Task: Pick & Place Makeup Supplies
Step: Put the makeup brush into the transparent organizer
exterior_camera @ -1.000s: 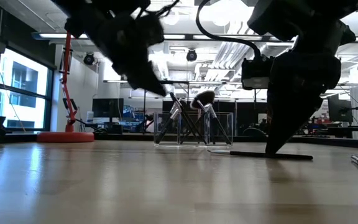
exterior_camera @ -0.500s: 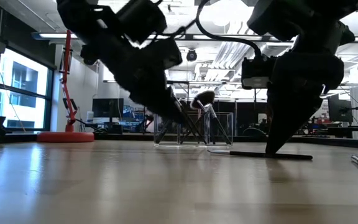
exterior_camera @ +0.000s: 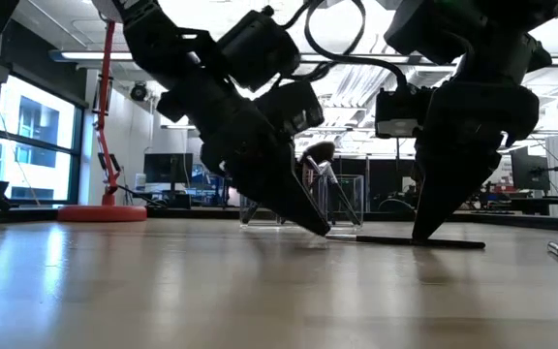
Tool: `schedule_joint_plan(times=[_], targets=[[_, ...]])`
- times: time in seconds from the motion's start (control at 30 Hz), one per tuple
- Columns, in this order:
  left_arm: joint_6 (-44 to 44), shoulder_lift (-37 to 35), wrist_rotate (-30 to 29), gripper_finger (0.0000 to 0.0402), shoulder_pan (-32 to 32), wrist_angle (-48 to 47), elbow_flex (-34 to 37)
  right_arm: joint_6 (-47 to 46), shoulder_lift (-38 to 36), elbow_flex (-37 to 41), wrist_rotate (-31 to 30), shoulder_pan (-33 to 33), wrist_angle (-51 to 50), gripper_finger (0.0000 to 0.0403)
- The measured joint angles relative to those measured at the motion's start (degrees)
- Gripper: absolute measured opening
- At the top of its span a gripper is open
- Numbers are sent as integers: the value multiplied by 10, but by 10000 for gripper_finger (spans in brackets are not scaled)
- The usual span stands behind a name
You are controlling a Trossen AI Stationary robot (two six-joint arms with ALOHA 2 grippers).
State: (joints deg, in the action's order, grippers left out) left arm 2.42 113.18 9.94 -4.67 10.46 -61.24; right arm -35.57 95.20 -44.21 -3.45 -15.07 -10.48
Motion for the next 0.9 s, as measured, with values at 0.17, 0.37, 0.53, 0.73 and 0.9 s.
schedule_joint_plan(times=[0.17,0.37,0.53,0.73,0.9], targets=[[9,2,-3,140,1,3,-17,-1,0,0,1,0,4,0],[48,2,-71,140,2,-4,-19,-4,0,0,4,0,9,0],[62,4,-42,140,1,-16,-19,-5,0,0,3,0,9,0],[47,30,-32,140,2,-5,-20,-6,0,0,3,0,12,0],[47,30,-44,133,1,-8,-21,-10,0,0,4,0,15,0]])
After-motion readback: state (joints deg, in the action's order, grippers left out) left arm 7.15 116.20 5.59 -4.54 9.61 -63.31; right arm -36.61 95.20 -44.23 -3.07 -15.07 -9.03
